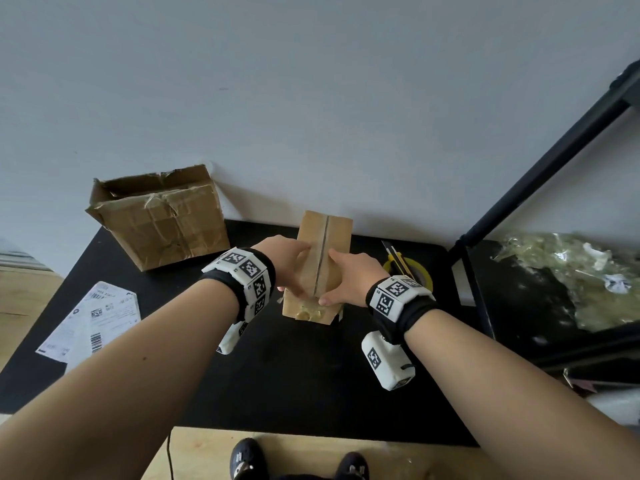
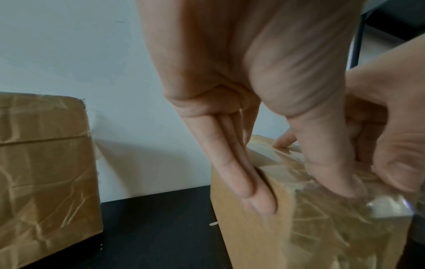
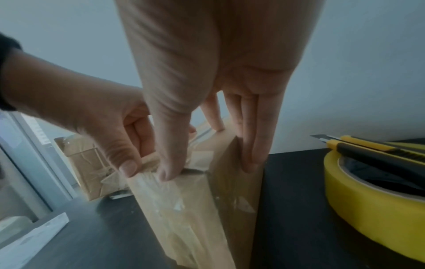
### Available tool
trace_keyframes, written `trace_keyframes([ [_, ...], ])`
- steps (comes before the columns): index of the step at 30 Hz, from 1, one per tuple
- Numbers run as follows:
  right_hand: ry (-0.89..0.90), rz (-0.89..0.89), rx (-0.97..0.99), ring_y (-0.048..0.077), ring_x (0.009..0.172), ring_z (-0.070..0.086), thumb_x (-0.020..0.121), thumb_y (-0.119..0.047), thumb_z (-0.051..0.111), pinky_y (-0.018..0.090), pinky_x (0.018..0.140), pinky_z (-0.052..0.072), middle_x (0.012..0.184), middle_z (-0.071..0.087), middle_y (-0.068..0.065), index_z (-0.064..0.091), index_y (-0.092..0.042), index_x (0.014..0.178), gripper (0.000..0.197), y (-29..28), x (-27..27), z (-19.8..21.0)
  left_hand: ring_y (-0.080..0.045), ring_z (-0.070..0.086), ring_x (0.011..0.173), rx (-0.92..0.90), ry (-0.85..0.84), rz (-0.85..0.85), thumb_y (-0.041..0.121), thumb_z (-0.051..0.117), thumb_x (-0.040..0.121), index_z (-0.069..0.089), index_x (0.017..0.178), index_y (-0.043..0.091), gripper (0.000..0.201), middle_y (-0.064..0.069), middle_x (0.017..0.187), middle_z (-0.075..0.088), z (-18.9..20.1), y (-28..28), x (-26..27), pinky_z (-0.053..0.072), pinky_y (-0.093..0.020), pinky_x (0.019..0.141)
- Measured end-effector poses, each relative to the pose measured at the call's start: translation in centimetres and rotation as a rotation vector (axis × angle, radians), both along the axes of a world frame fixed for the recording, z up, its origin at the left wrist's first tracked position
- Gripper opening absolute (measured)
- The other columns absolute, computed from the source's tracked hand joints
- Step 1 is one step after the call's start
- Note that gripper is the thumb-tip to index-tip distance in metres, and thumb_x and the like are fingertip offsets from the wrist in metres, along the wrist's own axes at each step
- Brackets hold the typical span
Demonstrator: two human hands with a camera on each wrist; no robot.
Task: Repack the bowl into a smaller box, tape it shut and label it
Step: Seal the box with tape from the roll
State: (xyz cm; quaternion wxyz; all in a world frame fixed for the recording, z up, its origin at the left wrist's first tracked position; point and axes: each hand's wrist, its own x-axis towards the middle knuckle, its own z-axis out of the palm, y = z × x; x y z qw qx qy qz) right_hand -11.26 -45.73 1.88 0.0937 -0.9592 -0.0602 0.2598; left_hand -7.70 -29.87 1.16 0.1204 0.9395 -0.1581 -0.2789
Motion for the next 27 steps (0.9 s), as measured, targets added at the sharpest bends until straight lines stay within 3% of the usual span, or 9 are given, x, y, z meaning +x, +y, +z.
trace_keyframes([
  [5, 0.004, 0.026, -0.022, 0.028, 0.125, 0.049, 0.074, -0.046, 0.076, 0.041, 0.102, 0.044, 0.140, 0.049, 0.008, 0.031, -0.014, 0.144, 0.089, -0.4, 0.3, 0.2, -0.016, 0.064, 0.093, 0.015, -0.011, 0.012, 0.041, 0.084, 0.063, 0.029, 0.144, 0.027, 0.099, 0.002, 0.102, 0.065, 0.0, -0.6, -0.3, 0.054, -0.033, 0.086],
  [9, 0.005, 0.023, -0.016, 0.027, 0.121, 0.051, 0.076, -0.048, 0.072, 0.040, 0.098, 0.047, 0.137, 0.050, 0.009, 0.029, -0.016, 0.145, 0.088, -0.4, 0.1, 0.2, -0.014, 0.065, 0.086, 0.024, -0.016, 0.001, 0.039, 0.081, 0.066, 0.033, 0.141, 0.024, 0.090, 0.003, 0.088, 0.067, -0.1, -0.5, -0.3, 0.056, -0.033, 0.082],
  [13, -0.015, -0.005, 0.012, 0.024, 0.120, 0.052, 0.080, -0.058, 0.063, 0.038, 0.098, 0.046, 0.135, 0.052, 0.007, 0.035, -0.015, 0.144, 0.082, -0.3, 0.2, 0.5, -0.007, 0.066, 0.074, -0.031, 0.023, 0.021, 0.037, 0.076, 0.070, 0.020, 0.148, 0.030, 0.096, 0.004, 0.070, 0.071, -0.5, 0.2, 0.0, 0.055, -0.030, 0.082],
  [22, -0.123, 0.047, -0.131, 0.022, 0.086, 0.063, 0.065, -0.074, 0.063, 0.034, 0.070, 0.053, 0.096, 0.063, 0.002, 0.039, -0.018, 0.125, 0.086, 1.1, -0.4, -0.7, -0.013, 0.064, 0.085, 0.054, -0.048, -0.062, 0.045, 0.076, 0.070, 0.012, 0.150, 0.026, 0.104, 0.002, 0.082, 0.069, -0.2, 0.0, -0.8, 0.054, -0.033, 0.085],
  [27, -0.191, 0.078, -0.215, 0.023, 0.094, 0.063, 0.073, -0.065, 0.062, 0.032, 0.069, 0.044, 0.105, 0.063, 0.006, 0.026, -0.012, 0.140, 0.093, 1.5, -1.1, -1.1, -0.017, 0.057, 0.078, 0.138, -0.152, -0.099, 0.046, 0.075, 0.070, 0.007, 0.150, 0.021, 0.108, 0.006, 0.069, 0.048, -0.7, -0.7, -1.3, 0.055, -0.032, 0.076],
])
